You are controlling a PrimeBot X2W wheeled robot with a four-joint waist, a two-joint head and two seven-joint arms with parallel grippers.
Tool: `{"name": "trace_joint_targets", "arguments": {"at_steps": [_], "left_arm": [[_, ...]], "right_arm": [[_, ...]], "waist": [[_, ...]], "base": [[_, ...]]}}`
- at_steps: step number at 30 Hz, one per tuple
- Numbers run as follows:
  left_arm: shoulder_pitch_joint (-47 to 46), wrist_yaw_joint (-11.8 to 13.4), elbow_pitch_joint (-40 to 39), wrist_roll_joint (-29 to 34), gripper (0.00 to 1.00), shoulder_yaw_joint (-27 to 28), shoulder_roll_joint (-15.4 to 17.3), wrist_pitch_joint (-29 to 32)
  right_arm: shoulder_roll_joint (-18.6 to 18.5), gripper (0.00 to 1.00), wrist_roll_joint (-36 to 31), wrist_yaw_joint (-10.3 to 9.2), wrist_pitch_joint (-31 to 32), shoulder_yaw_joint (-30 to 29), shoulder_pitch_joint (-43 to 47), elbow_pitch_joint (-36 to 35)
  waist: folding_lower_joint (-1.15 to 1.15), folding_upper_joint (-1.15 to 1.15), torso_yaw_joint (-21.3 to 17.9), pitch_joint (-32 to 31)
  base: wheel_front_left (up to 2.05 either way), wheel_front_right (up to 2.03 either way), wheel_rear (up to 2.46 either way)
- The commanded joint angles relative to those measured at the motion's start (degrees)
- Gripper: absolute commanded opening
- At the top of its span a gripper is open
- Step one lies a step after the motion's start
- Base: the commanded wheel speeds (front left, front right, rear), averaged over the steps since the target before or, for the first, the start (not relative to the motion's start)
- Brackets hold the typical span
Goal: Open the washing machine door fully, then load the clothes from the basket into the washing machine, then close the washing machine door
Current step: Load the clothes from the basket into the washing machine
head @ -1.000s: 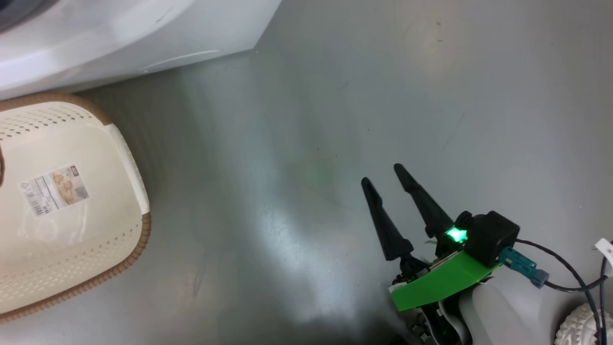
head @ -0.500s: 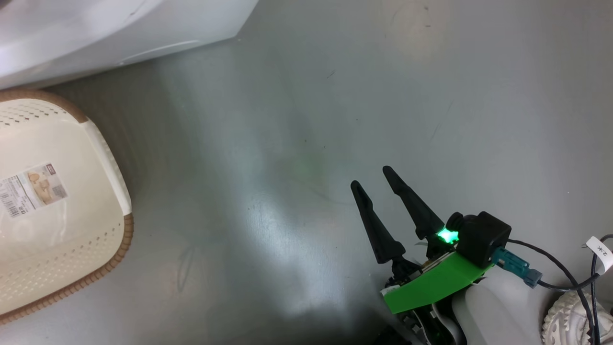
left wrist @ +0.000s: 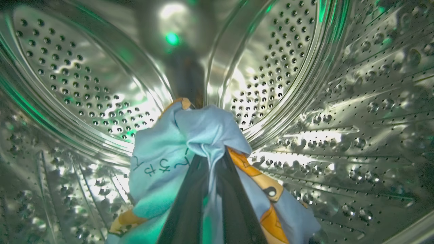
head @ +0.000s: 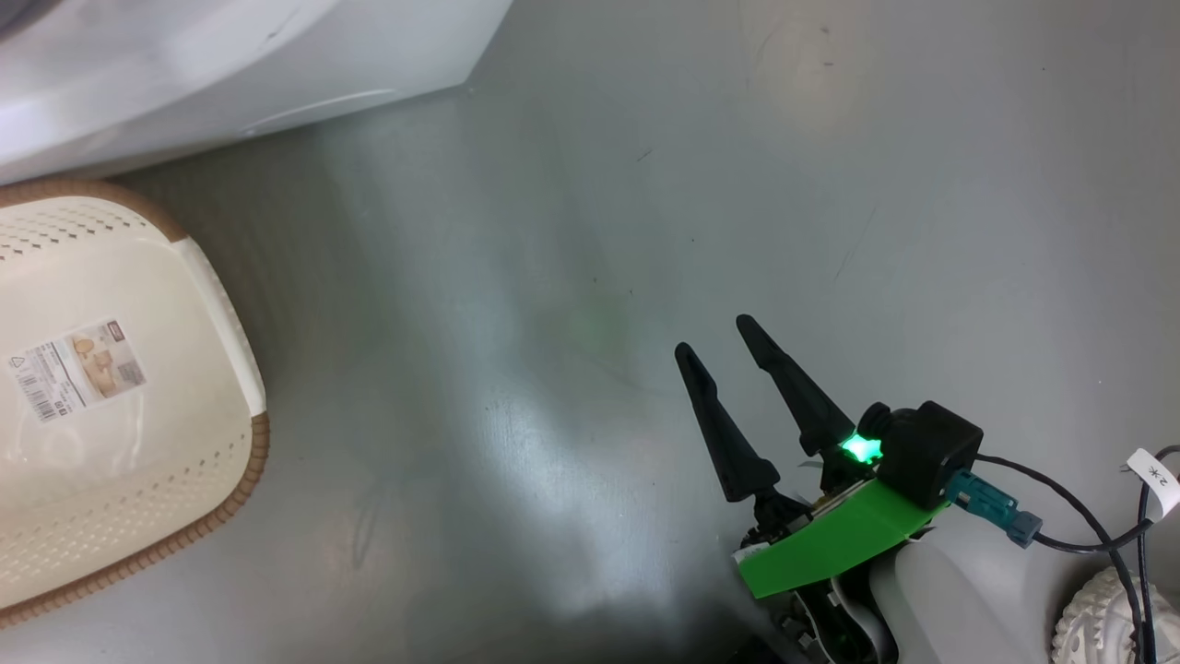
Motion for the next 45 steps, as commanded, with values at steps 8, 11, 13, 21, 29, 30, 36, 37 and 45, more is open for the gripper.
{"name": "trace_joint_targets", "arguments": {"at_steps": [8,11,13,21,29,30,36,37,45], "left_arm": [[-2.92,-0.16,4.42,-3.74,1.00,-2.95,2.00,2.32],[-3.64,-0.17,5.44,-4.53,1.00,-4.14,2.08,2.01],[-3.93,-0.17,6.01,-4.93,1.00,-4.83,2.07,1.72],[-3.94,-0.17,7.67,-6.09,1.00,-7.03,1.72,0.47],[-1.67,-0.17,7.36,-7.49,1.00,-8.06,0.80,-0.28],[-1.16,-0.17,7.10,-7.64,1.00,-8.17,0.59,-0.33],[1.86,-0.17,3.80,-8.02,1.00,-7.37,-0.56,-0.44],[2.59,-0.17,3.10,-7.88,1.00,-7.07,-0.79,-0.45],[9.19,-0.17,-2.50,-6.07,1.00,-5.33,-2.57,-0.46]], "right_arm": [[0.05,1.00,0.40,0.09,-0.27,0.79,1.29,-0.71],[0.05,1.00,0.44,0.09,-0.27,0.70,1.20,-0.69],[0.05,1.00,0.43,0.09,-0.27,0.59,1.12,-0.65],[0.05,1.00,0.08,0.09,-0.27,-0.18,0.79,-0.68],[0.05,1.00,-0.18,0.09,-0.27,-1.12,0.17,-0.57],[0.05,1.00,-0.32,0.09,-0.27,-1.36,0.18,-0.55],[0.05,1.00,-0.85,0.09,-0.27,-2.31,-0.20,-0.28],[0.05,1.00,-0.89,0.09,-0.27,-2.44,-0.27,-0.21],[0.05,1.00,-1.53,0.09,-0.27,-3.68,-0.17,0.86]], "waist": [[0.00,0.00,0.02,-0.68],[0.00,0.00,0.16,-0.87],[0.00,0.00,0.30,-1.03],[0.00,0.00,1.14,-1.88],[0.00,0.00,2.13,-3.17],[0.00,0.00,2.39,-3.43],[0.00,0.00,3.76,-4.96],[0.00,0.00,4.00,-5.33],[0.00,0.00,5.75,-8.71]], "base": [[0.00,0.00,0.00],[0.00,0.00,0.00],[0.00,0.00,0.00],[0.00,0.00,0.00],[0.00,0.00,0.00],[0.00,0.00,0.00],[0.00,0.00,0.00],[0.00,0.00,0.00],[0.00,0.00,0.00]]}}
